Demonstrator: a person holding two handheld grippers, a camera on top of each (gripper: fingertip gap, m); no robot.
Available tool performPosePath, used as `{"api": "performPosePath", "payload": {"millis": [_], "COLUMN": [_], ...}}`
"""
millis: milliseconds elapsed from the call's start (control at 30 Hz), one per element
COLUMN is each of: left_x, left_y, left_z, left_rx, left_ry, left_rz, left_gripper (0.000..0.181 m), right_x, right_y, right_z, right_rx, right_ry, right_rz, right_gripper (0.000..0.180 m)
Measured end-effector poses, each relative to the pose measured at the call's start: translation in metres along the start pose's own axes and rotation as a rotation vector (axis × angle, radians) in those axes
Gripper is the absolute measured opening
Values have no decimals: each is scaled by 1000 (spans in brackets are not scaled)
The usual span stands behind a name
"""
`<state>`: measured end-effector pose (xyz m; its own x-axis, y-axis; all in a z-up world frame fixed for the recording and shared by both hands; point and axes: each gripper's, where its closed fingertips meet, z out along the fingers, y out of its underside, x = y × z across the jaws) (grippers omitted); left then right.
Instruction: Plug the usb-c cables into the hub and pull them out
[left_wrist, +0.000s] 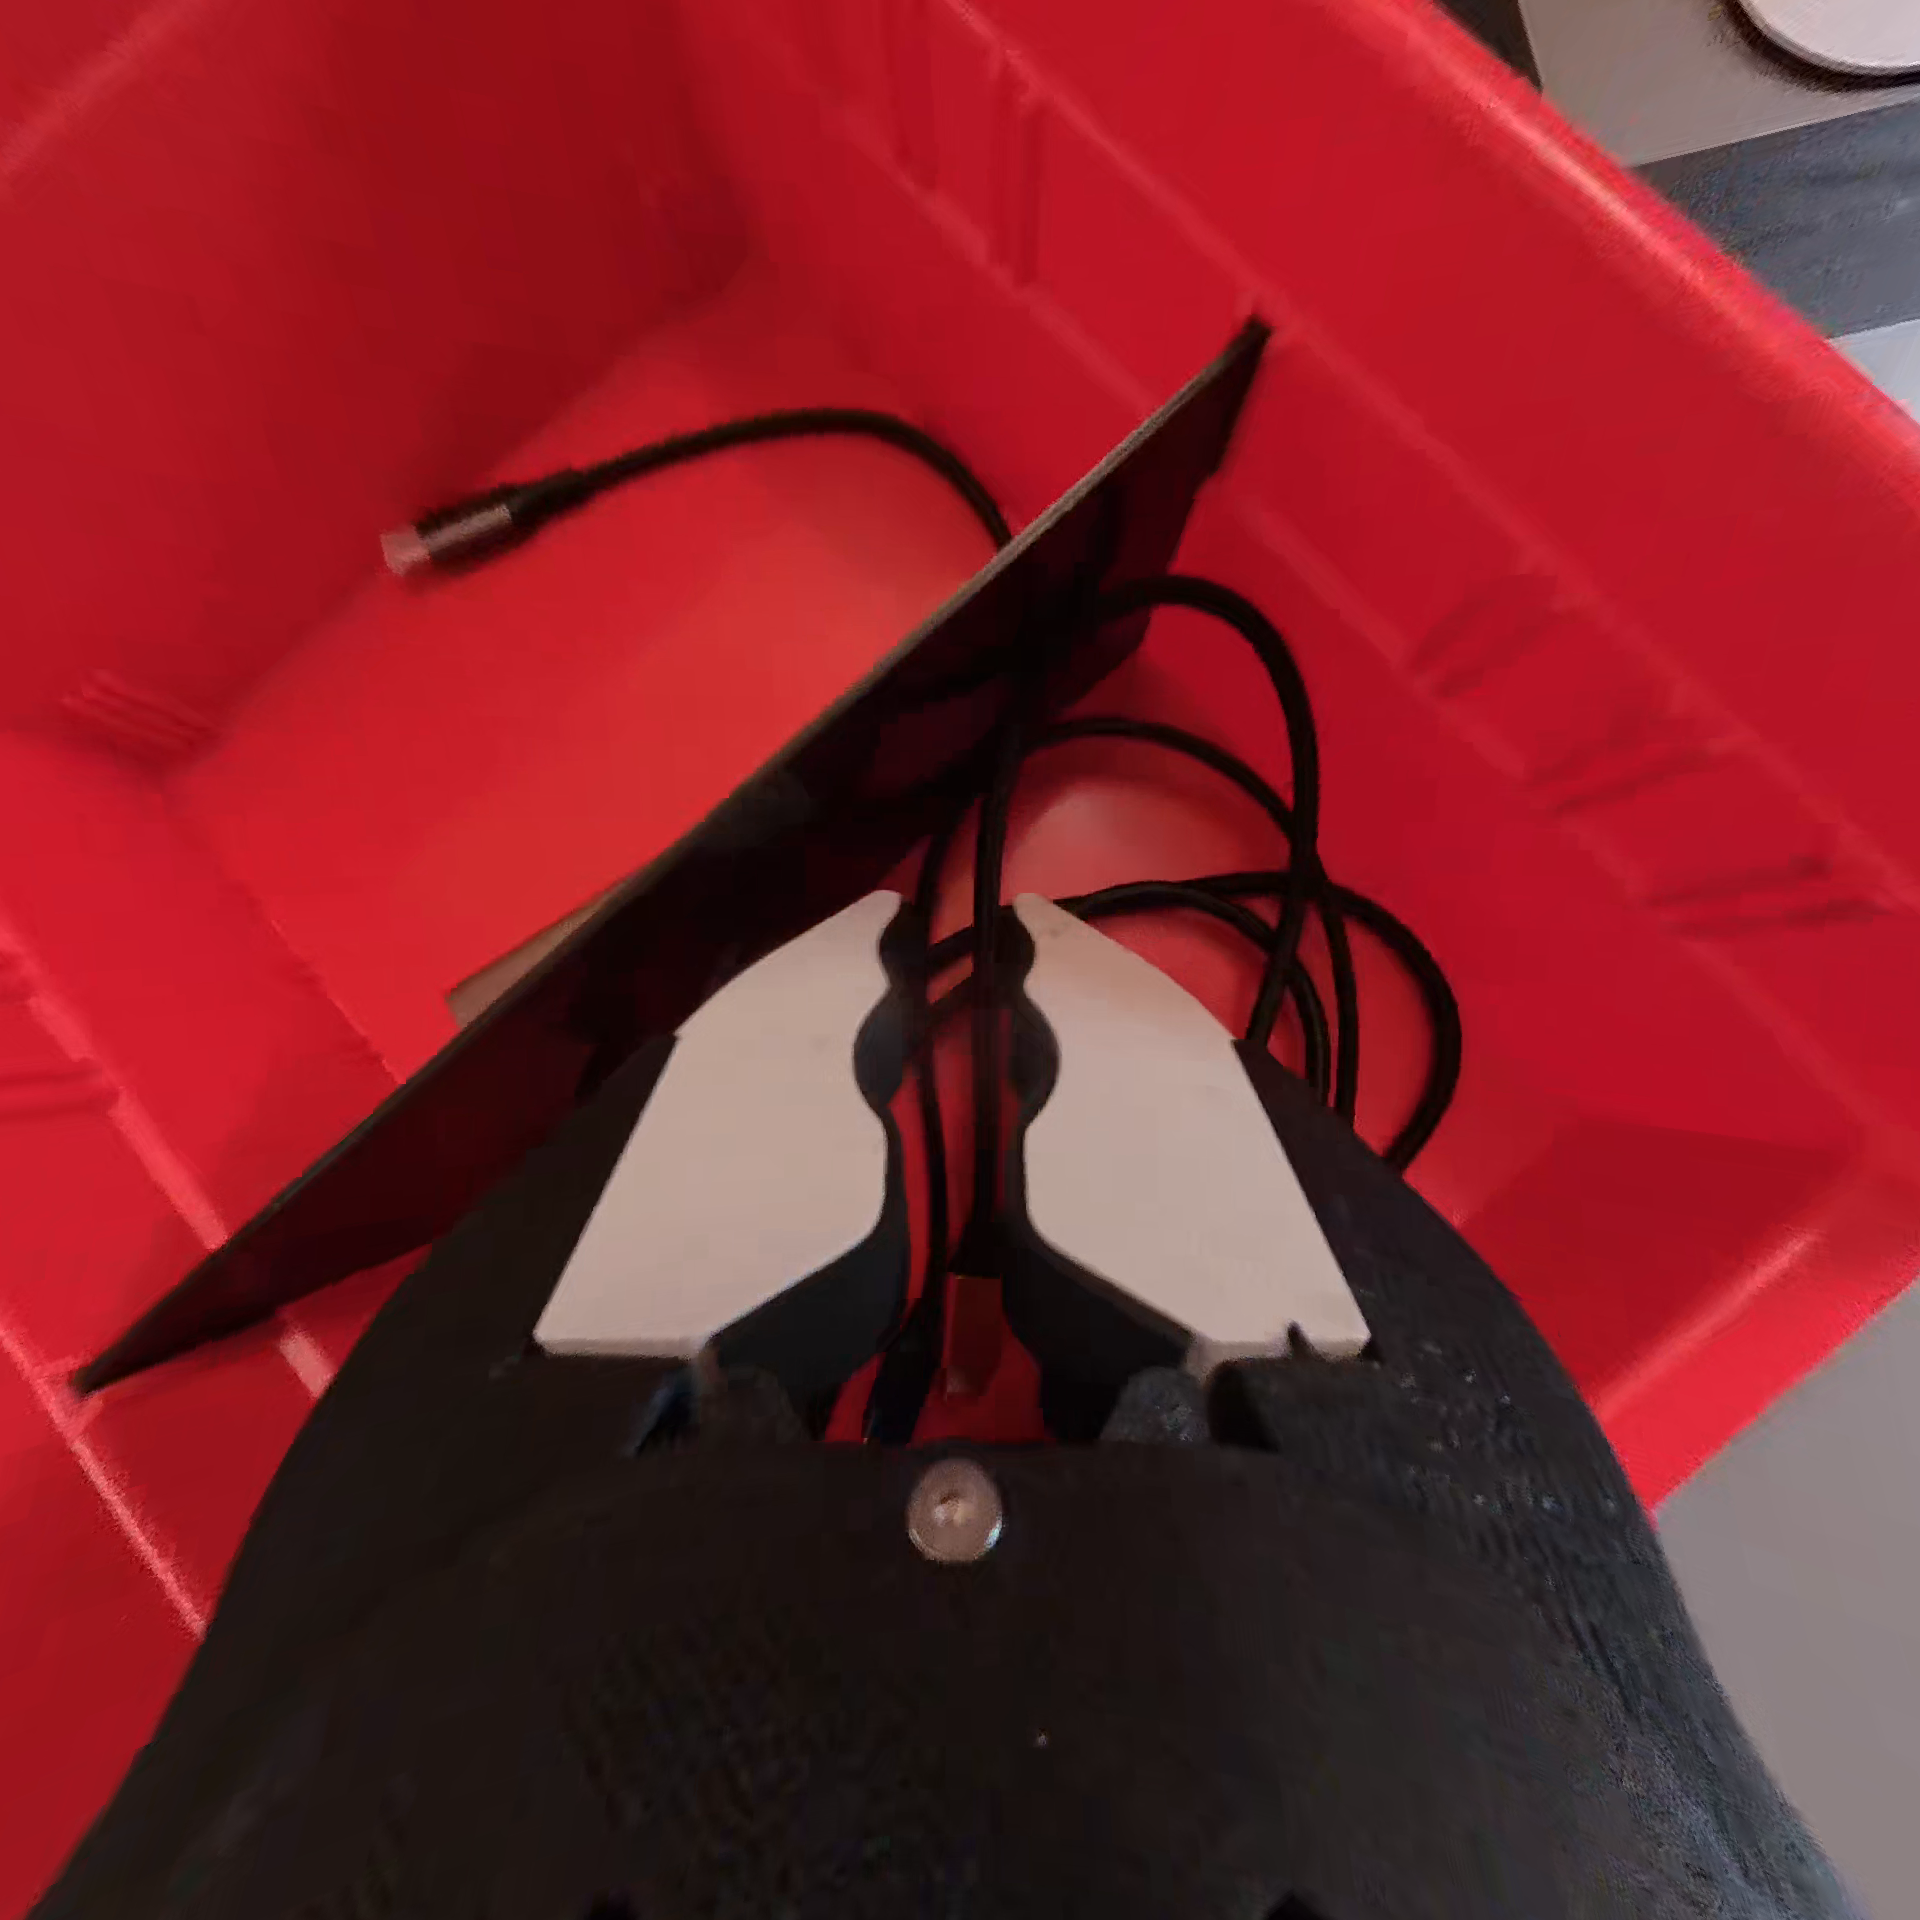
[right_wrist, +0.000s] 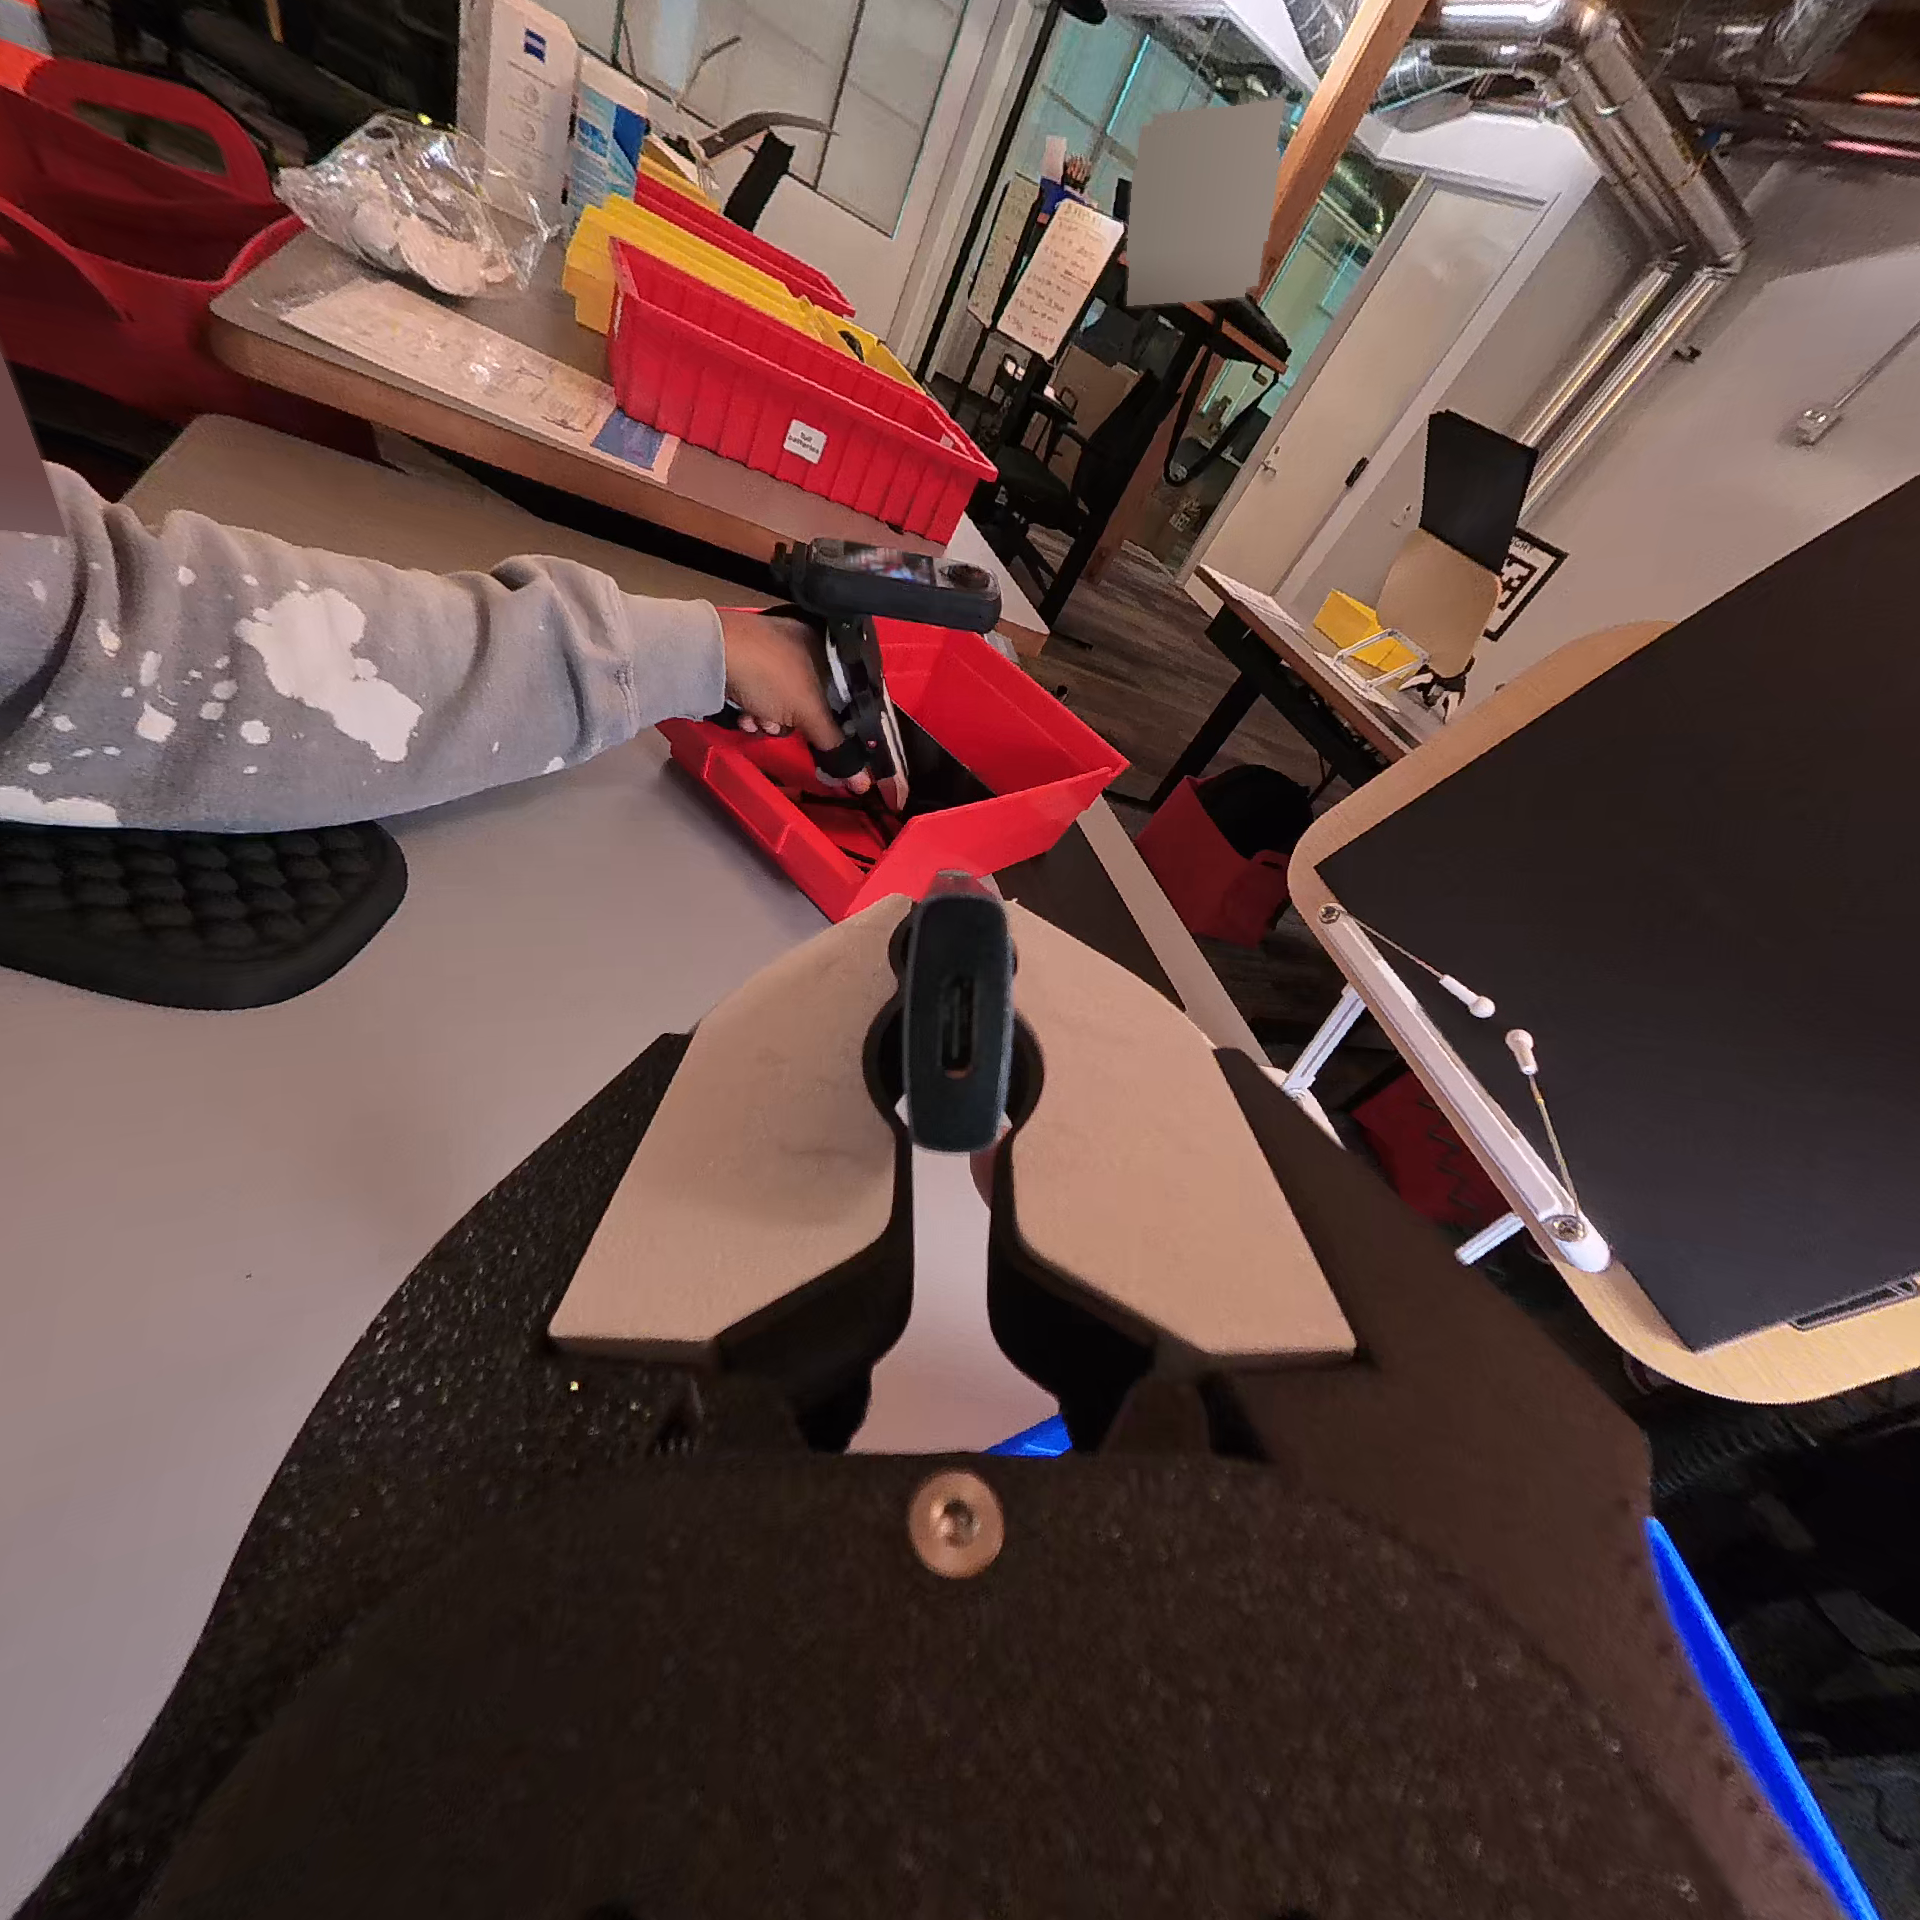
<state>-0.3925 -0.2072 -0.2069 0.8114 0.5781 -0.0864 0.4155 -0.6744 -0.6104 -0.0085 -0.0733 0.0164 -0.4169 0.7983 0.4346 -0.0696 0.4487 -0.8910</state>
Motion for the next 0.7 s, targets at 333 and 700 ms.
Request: {"api": "performPosePath", "payload": {"millis": [333,700], "left_x": [13,176], "left_y": [-53,-97], "left_z": [-70,-183], "left_rx": [229,494], "left_ry": [-59,584], "left_rz": [94,151], "left_gripper": [5,4], "right_x": [4,18], "right_y": [-12,-24], "right_z": [-11,-37], "right_rx": [32,66], "right_ry": [30,96], "right_rz": [-12,-11], "right_gripper": [9,9]}}
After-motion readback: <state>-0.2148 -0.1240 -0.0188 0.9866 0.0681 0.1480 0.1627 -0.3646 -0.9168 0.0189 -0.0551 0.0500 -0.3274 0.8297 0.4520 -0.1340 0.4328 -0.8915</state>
